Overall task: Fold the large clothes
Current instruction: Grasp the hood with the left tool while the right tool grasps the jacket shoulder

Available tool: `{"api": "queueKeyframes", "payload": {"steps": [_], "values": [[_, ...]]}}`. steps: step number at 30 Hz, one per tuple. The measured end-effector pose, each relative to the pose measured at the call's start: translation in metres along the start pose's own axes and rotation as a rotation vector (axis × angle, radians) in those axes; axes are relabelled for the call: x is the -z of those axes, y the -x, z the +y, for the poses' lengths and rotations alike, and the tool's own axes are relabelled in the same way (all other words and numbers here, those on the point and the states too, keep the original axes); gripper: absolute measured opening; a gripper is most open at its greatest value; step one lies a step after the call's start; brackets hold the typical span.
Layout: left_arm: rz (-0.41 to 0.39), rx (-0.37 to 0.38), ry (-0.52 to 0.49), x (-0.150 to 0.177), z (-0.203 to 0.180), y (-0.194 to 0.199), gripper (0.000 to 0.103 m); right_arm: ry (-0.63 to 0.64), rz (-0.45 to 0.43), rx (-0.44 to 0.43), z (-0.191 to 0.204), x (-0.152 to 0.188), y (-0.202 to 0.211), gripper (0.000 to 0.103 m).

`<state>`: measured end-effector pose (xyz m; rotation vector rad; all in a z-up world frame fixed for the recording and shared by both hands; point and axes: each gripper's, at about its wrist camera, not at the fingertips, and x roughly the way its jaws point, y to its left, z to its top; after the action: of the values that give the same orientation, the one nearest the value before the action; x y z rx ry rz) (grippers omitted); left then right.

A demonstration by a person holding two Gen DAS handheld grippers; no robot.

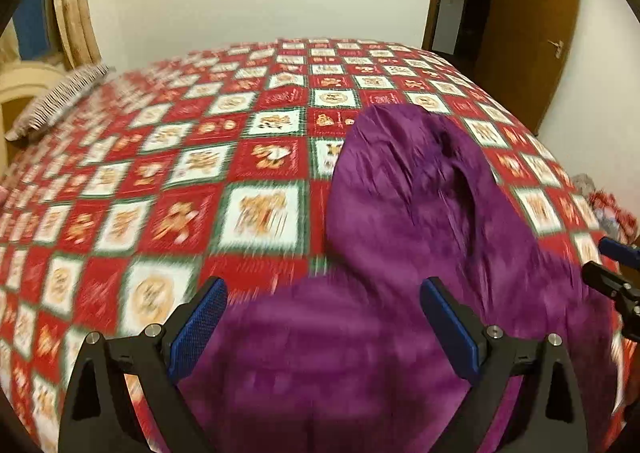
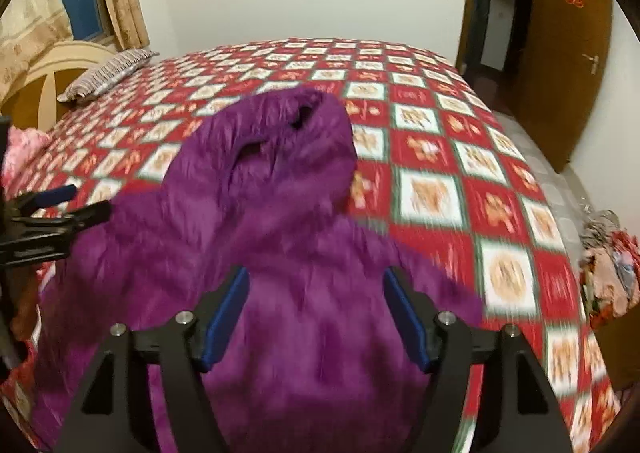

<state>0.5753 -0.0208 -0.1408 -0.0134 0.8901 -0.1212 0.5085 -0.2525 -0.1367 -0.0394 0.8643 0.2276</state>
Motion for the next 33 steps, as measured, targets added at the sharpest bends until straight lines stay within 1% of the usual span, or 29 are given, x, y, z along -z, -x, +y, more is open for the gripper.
{"api": "queueKeyframes", "payload": {"steps": [2,4,5,7,8,9,12,13,14,15,16,17,18,19,20,24,26,28,30,31,32,33], "values": [[0.029,0.020,0.020,-0.021,0.003,-0.022,0.097,-0.016,0.008,-0.009,-0.005,-0.018,-0.020,0.074],[0.025,0.008,0.036,-0.037,0.003,-0.041,0.097,-0.059,0.016,-0.033,-0.015,-0.036,-0.043,0.074],[0.022,0.015,0.037,-0.044,0.003,-0.051,0.097,-0.086,0.018,-0.041,-0.021,-0.045,-0.056,0.074],[0.033,0.010,0.024,-0.056,0.000,-0.069,0.097,-0.130,0.030,-0.044,-0.028,-0.060,-0.078,0.074],[0.032,-0.002,0.024,-0.062,-0.001,-0.077,0.097,-0.141,0.038,-0.045,-0.029,-0.066,-0.088,0.074],[0.028,0.002,0.028,-0.066,0.000,-0.083,0.097,-0.148,0.045,-0.043,-0.030,-0.073,-0.099,0.074],[0.048,0.025,0.034,-0.074,-0.002,-0.104,0.097,-0.161,0.065,-0.044,-0.034,-0.088,-0.128,0.074],[0.057,0.044,0.028,-0.075,-0.003,-0.112,0.097,-0.182,0.082,-0.061,-0.037,-0.090,-0.141,0.074],[0.062,0.050,0.009,-0.075,-0.007,-0.118,0.092,-0.202,0.098,-0.075,-0.040,-0.092,-0.150,0.074],[0.064,0.051,-0.006,-0.074,-0.010,-0.122,0.073,-0.221,0.113,-0.084,-0.042,-0.092,-0.157,0.074],[0.079,0.075,-0.027,-0.074,-0.014,-0.129,0.058,-0.237,0.132,-0.099,-0.044,-0.091,-0.165,0.070],[0.100,0.103,-0.039,-0.073,-0.018,-0.134,0.021,-0.241,0.144,-0.116,-0.044,-0.090,-0.170,0.063],[0.113,0.123,-0.050,-0.072,-0.021,-0.136,0.010,-0.220,0.137,-0.111,-0.041,-0.090,-0.171,0.045],[0.088,0.111,-0.062,-0.072,-0.024,-0.132,0.009,-0.197,0.131,-0.103,-0.038,-0.090,-0.168,0.021],[0.047,0.092,-0.083,-0.072,-0.028,-0.124,0.005,-0.188,0.131,-0.112,-0.036,-0.089,-0.165,0.010],[-0.037,0.092,-0.126,-0.074,-0.031,-0.090,0.003,-0.132,0.065,-0.118,-0.031,-0.087,-0.132,0.007],[-0.090,0.095,-0.147,-0.070,-0.030,-0.063,0.003,-0.118,0.021,-0.125,-0.030,-0.085,-0.109,0.007],[-0.123,0.108,-0.160,-0.066,-0.030,-0.043,0.003,-0.079,-0.040,-0.117,-0.025,-0.081,-0.077,0.007],[-0.166,0.113,-0.182,-0.057,-0.032,-0.015,0.003,-0.064,-0.086,-0.128,-0.019,-0.078,-0.055,0.007],[-0.183,0.123,-0.180,-0.051,-0.031,-0.004,0.003,-0.050,-0.123,-0.124,-0.016,-0.071,-0.035,0.007],[-0.198,0.144,-0.176,-0.043,-0.030,0.010,0.003,-0.048,-0.104,-0.140,-0.012,-0.067,-0.024,0.007],[-0.222,0.154,-0.177,-0.034,-0.028,0.026,0.003,-0.035,-0.130,-0.141,-0.006,-0.062,-0.011,0.007]]}}
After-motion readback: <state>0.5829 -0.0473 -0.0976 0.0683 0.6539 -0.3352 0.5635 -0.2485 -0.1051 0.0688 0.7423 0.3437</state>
